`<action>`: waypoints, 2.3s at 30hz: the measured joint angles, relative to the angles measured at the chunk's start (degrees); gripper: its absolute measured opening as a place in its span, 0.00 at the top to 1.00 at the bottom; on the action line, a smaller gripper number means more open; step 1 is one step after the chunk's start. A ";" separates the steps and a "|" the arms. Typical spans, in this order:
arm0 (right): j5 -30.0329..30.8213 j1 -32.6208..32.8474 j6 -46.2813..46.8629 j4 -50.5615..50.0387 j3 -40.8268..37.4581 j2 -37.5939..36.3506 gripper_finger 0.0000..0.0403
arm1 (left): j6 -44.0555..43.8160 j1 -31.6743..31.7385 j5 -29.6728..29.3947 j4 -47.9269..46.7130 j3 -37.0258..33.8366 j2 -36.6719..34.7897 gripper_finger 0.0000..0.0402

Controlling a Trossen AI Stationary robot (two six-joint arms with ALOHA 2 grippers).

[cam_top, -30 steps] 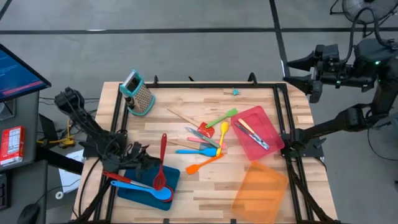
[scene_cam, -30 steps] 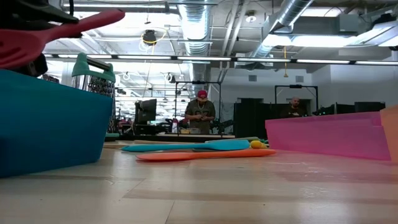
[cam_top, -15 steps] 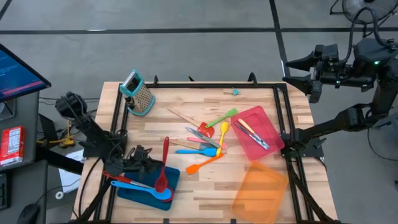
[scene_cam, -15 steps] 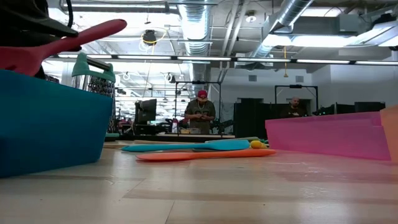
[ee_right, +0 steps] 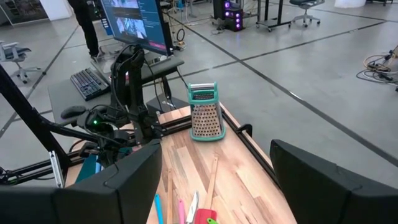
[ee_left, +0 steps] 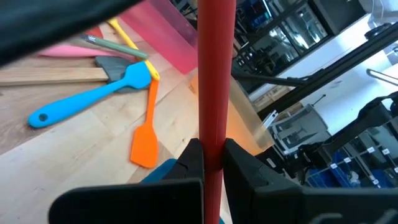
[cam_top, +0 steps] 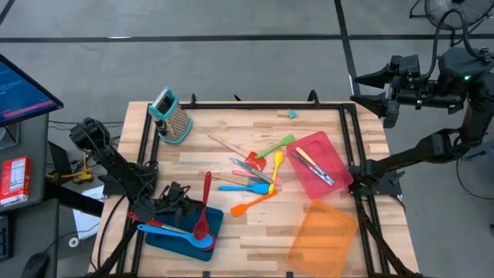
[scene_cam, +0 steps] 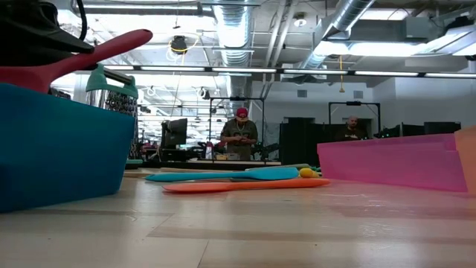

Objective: Pick & Place Kitchen Items
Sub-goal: Put the red serving spoon into the blue bin

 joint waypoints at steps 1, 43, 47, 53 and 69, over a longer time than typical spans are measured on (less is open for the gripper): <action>0.00 0.00 0.00 0.00 0.00 0.21 0.28 | -0.03 0.01 0.01 -0.02 0.00 0.00 0.98; 0.00 0.00 -0.68 0.01 0.00 0.27 0.28 | 1.17 0.21 5.50 -1.12 0.92 0.07 0.97; 0.00 0.00 -0.68 0.02 0.00 0.27 0.28 | 5.05 0.21 8.18 -1.68 0.92 0.04 0.91; -0.02 0.00 -0.67 0.02 0.00 0.27 0.28 | 6.38 0.21 8.49 -2.31 0.92 0.04 0.80; -0.02 0.00 -1.79 0.02 0.00 0.27 0.28 | 8.22 0.21 8.47 -2.11 0.83 -6.72 0.60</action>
